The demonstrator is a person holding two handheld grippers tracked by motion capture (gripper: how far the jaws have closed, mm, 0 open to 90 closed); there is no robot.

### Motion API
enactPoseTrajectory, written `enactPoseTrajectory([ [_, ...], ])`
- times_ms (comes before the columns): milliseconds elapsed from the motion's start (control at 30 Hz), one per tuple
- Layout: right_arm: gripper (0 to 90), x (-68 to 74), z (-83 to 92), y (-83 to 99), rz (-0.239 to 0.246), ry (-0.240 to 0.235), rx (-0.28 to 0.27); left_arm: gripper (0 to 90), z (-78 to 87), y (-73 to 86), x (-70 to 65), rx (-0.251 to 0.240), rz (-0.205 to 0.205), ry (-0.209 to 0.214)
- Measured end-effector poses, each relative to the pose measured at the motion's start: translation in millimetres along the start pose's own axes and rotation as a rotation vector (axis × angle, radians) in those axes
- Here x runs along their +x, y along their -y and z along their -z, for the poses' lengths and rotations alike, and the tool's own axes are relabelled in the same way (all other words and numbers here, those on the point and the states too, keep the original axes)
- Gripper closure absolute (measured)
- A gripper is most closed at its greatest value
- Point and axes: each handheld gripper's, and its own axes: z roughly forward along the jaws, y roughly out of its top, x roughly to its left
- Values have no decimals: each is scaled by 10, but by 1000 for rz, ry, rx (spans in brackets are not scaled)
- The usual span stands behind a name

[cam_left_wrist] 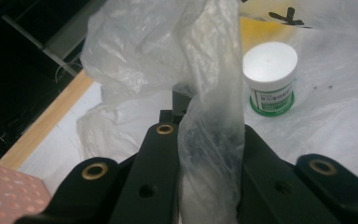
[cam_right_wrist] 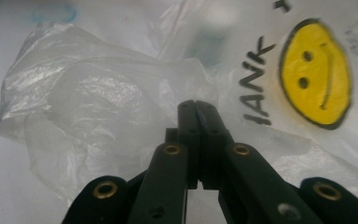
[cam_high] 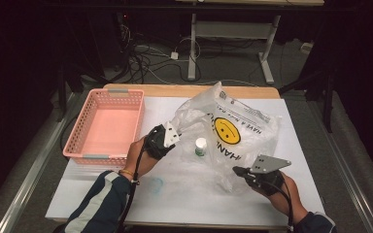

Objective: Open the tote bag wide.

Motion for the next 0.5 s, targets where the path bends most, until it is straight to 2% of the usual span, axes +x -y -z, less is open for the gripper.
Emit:
enactPoseTrajectory([
  [100,900,-49,99,-31,-2,31,-41,875,53,-8,33,-13,3,-14],
  [300,900,-165,265,-68,-49,84,-135,875,149,1,112,-32,20,-35],
  [400,900,-201,284,-65,-66,94,-150,875,170,6,128,-38,27,-34],
  [500,900,-191,271,-53,-61,104,-144,875,155,16,134,-33,30,-30],
])
